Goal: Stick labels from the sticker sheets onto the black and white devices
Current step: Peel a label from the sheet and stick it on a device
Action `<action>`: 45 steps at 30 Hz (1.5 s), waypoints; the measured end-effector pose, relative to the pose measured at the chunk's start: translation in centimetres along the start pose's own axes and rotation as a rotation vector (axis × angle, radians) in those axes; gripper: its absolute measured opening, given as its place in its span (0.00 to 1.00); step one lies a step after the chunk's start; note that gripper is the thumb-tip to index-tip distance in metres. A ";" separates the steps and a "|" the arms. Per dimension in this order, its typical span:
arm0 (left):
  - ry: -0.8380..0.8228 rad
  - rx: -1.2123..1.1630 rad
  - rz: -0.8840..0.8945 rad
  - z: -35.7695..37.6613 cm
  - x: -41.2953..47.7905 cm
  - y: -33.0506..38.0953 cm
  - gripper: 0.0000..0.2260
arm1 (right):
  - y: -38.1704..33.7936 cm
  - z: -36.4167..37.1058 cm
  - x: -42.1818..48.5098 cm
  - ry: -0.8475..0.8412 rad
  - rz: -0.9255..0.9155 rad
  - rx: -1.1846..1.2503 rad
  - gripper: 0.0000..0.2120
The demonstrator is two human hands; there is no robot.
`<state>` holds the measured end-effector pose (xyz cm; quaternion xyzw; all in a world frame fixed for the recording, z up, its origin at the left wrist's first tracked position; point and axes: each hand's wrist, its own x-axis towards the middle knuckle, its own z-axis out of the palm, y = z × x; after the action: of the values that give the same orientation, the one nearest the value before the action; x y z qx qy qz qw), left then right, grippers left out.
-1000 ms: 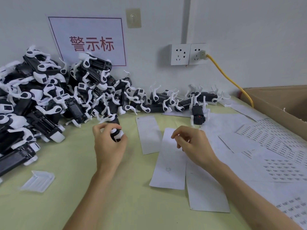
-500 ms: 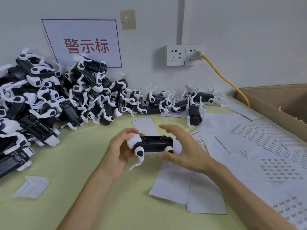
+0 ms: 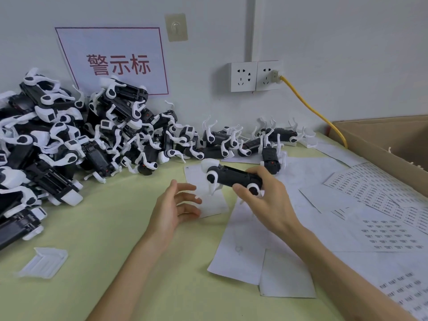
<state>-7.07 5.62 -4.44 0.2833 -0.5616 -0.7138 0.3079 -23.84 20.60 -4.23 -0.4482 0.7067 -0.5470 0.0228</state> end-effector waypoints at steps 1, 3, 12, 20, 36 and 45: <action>-0.043 -0.012 -0.005 0.0 0.0 0.1 0.24 | -0.1 -0.1 0.0 0.023 0.015 0.035 0.15; -0.170 -0.058 -0.032 -0.1 -0.1 0.2 0.28 | -0.3 -0.3 0.0 0.065 0.033 0.103 0.12; -0.541 0.212 -0.033 0.0 -1.3 0.3 0.33 | -0.7 -0.1 -0.2 -0.073 0.097 0.133 0.16; -0.296 0.016 0.037 0.5 -1.2 0.4 0.17 | -1.0 0.2 -0.5 -0.275 0.106 0.296 0.18; -0.382 0.073 0.113 1.6 -2.0 -0.2 0.25 | -1.2 0.2 -0.6 -0.450 0.113 0.339 0.17; -0.371 0.217 0.212 2.5 -2.6 -0.5 0.24 | -1.5 -0.5 -0.2 -0.365 0.139 0.336 0.22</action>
<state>-7.34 9.22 -4.27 0.1183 -0.7084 -0.6529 0.2407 -23.11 21.06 -2.95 -0.4797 0.6192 -0.5639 0.2617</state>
